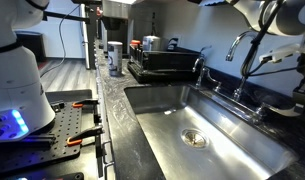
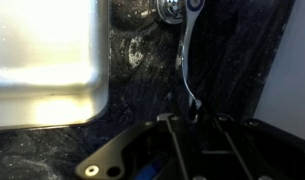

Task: Push the faucet handle on the right forwards then backwards.

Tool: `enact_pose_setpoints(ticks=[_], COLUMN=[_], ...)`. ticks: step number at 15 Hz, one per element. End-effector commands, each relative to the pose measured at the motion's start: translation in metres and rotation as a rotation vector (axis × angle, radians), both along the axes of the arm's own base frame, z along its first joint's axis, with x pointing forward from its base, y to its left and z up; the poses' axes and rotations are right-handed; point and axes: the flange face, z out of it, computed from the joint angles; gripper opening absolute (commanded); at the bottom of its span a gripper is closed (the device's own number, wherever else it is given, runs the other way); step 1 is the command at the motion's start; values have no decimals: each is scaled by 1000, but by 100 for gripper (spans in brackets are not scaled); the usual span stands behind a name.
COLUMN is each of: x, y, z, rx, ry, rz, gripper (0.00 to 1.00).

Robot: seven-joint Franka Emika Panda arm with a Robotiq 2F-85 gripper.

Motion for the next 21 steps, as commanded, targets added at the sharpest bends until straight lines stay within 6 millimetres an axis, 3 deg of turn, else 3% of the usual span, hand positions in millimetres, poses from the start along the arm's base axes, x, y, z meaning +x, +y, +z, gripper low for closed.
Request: enact_pose_setpoints(ticks=[1,21], x=[-1,-30], y=[0,14], z=[6,16], rx=[15,13], ry=[3,92], rz=[-31,-93], gripper=[0,3])
